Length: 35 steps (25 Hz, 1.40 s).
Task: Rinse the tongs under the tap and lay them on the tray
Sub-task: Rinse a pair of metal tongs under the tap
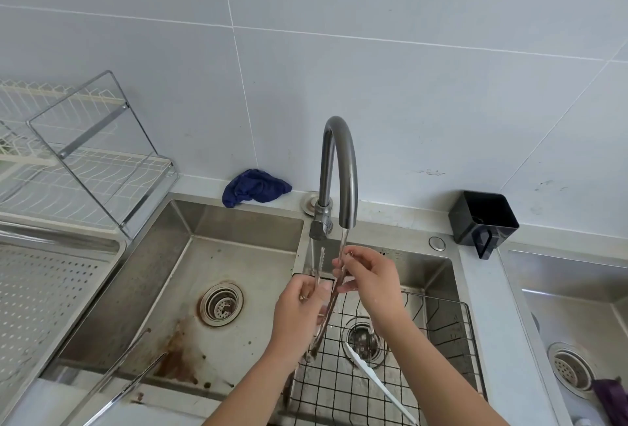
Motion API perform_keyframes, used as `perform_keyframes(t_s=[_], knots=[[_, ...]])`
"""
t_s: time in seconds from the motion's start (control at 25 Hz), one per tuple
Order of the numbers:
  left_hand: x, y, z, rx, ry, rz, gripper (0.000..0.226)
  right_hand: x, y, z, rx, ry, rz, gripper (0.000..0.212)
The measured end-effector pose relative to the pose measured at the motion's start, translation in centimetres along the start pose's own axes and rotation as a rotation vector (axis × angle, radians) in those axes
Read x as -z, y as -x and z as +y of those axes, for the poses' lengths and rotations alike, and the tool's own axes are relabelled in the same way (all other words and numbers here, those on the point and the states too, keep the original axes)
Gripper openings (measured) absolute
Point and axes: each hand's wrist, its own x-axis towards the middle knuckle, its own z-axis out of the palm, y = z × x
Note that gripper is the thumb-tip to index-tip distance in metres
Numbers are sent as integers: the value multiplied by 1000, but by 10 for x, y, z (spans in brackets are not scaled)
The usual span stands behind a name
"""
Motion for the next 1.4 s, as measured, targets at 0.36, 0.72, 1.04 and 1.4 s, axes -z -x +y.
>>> perform_keyframes(t_s=[0.36, 0.72, 1.04, 1.4], knots=[[8, 10, -2, -155, -204, -45, 26, -19, 7, 4, 7, 7, -87, 19], [8, 12, -4, -207, -303, -41, 18, -12, 8, 14, -11, 12, -94, 6], [3, 3, 0, -29, -75, -88, 25, -4, 1, 7, -22, 20, -215, 20], [-21, -22, 12, 107, 284, -123, 20, 17, 5, 2, -16, -17, -217, 36]])
